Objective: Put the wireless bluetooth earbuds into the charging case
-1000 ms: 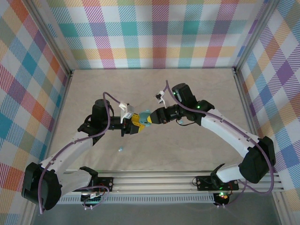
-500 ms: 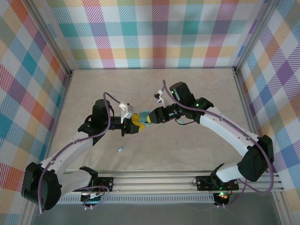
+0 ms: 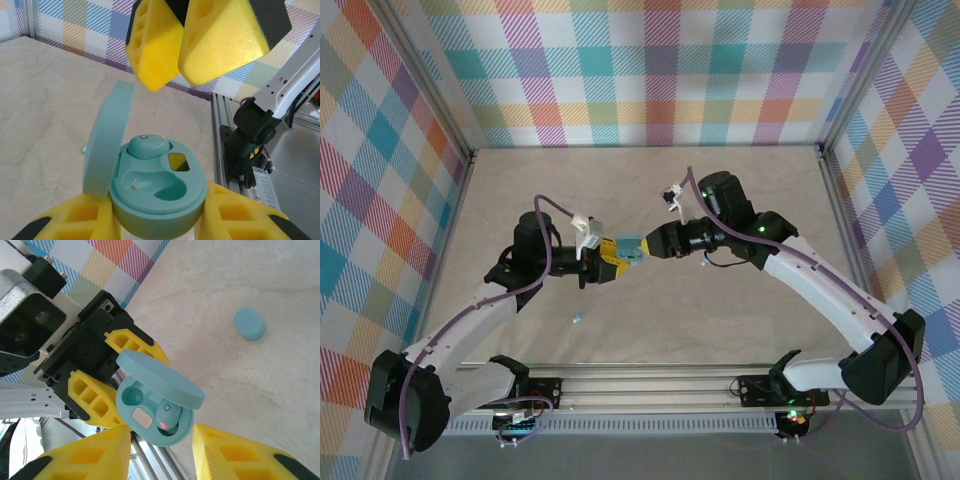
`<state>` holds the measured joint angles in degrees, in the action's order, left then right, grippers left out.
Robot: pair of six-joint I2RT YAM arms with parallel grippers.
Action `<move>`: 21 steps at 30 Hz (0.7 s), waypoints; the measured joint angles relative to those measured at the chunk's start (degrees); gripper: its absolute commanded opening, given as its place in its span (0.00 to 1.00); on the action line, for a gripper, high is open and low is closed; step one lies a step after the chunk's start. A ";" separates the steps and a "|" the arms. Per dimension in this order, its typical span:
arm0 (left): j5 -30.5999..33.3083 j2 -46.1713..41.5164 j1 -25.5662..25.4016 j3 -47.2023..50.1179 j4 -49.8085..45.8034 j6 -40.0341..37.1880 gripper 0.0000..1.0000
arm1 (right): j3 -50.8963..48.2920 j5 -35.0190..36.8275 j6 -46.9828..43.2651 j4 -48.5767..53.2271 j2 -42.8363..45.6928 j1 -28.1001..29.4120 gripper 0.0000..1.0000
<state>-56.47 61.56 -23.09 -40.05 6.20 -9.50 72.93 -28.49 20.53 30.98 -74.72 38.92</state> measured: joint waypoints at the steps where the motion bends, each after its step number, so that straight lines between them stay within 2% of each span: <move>1: 0.04 -0.28 0.20 0.13 -0.02 0.66 0.00 | 0.00 0.00 0.20 -0.09 0.00 0.00 0.39; 6: 0.20 -1.33 1.90 0.50 -0.31 3.19 0.00 | -1.31 1.16 1.66 -1.77 1.22 0.00 0.40; 11: 0.46 -2.27 4.35 1.01 -0.70 5.81 0.00 | -4.24 6.82 4.28 -2.32 4.44 -0.24 0.40; 17: 0.59 -2.38 7.32 1.05 -3.37 8.31 0.00 | -18.27 12.57 9.86 -11.21 7.69 -0.11 0.37; 21: 0.72 -2.84 9.42 1.09 -5.01 9.46 0.00 | -25.53 17.44 12.55 -15.02 4.50 3.98 0.36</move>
<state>-55.75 58.72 -13.67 -38.96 1.19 -0.03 47.40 -11.05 33.08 15.97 -70.22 42.89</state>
